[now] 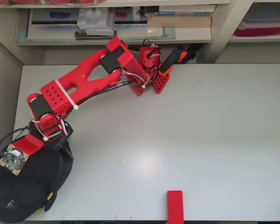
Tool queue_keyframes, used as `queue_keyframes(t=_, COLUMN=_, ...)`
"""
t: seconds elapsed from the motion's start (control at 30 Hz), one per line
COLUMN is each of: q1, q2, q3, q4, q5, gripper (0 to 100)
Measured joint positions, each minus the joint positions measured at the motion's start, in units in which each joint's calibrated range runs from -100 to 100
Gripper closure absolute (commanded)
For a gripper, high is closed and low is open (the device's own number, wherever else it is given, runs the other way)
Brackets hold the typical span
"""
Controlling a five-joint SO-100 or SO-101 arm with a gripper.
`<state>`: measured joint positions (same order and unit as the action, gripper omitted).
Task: Place Meta Rayban sunglasses on black head mold for quality assessment
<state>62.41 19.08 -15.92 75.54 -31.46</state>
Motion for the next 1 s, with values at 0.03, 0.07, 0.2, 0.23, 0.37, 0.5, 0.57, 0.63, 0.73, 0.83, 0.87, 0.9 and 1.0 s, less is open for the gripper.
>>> queue_keyframes(t=0.03, q1=-0.11, q2=0.25, q3=-0.27, q4=0.00, q5=0.00, gripper=7)
queue_keyframes(t=0.07, q1=-0.11, q2=0.34, q3=-0.36, q4=0.00, q5=0.00, gripper=7)
queue_keyframes(t=0.2, q1=-0.21, q2=0.34, q3=-0.36, q4=0.00, q5=0.00, gripper=7)
queue_keyframes(t=0.23, q1=-0.21, q2=0.34, q3=-0.36, q4=0.00, q5=0.00, gripper=7)
queue_keyframes(t=0.37, q1=-0.21, q2=0.34, q3=-0.36, q4=0.00, q5=0.00, gripper=7)
queue_keyframes(t=0.5, q1=-0.21, q2=0.34, q3=-0.36, q4=0.00, q5=0.00, gripper=7)
queue_keyframes(t=0.57, q1=-0.21, q2=0.34, q3=-0.36, q4=0.00, q5=0.00, gripper=7)
queue_keyframes(t=0.63, q1=-0.21, q2=0.34, q3=-0.36, q4=0.00, q5=0.00, gripper=7)
queue_keyframes(t=0.73, q1=-0.21, q2=0.34, q3=-0.36, q4=0.00, q5=0.00, gripper=7)
queue_keyframes(t=0.83, q1=-0.21, q2=0.34, q3=-0.36, q4=0.00, q5=0.00, gripper=7)
queue_keyframes(t=0.87, q1=-0.21, q2=0.34, q3=-0.36, q4=0.00, q5=0.00, gripper=7)
queue_keyframes(t=0.9, q1=-0.21, q2=0.34, q3=-0.36, q4=0.00, q5=-0.18, gripper=7)
queue_keyframes(t=1.0, q1=0.11, q2=0.34, q3=-0.36, q4=1.10, q5=-0.49, gripper=7)
